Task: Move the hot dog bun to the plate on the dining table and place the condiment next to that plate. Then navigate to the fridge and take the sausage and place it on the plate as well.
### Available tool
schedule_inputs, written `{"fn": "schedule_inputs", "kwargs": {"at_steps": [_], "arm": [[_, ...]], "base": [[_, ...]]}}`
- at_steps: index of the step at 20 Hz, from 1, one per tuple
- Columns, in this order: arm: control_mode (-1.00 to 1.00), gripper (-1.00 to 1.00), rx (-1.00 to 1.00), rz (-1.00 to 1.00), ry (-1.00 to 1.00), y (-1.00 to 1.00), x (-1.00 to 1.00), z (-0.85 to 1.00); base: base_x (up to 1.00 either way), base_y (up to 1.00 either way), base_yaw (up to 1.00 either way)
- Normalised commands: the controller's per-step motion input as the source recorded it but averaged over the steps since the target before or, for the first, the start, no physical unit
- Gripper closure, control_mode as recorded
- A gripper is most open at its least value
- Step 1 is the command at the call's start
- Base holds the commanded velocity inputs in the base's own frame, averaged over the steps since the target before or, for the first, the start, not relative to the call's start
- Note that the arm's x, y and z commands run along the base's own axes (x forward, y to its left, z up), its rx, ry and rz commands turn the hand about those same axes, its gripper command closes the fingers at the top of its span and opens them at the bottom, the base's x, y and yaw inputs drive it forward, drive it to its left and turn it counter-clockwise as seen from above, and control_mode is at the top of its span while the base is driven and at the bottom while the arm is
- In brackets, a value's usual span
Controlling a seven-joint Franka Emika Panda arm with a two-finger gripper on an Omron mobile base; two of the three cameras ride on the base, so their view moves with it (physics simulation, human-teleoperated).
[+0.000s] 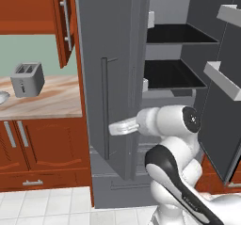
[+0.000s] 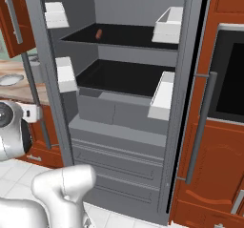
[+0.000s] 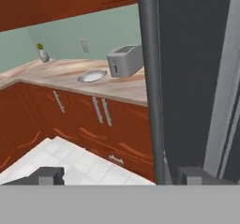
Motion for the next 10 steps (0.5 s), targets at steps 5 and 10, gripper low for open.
{"fn": "schedule_inputs", "kwargs": {"at_steps": [5,10], "arm": [[-1.00,-1.00,0.00,-0.21,0.02,-1.00,0.21,0.02],[-1.00,-1.00,0.00,-0.15,0.09,-1.00,0.53,-0.03]], "base": [[0.00,0.00,0.00],[0.00,0.00,0.00]]}}
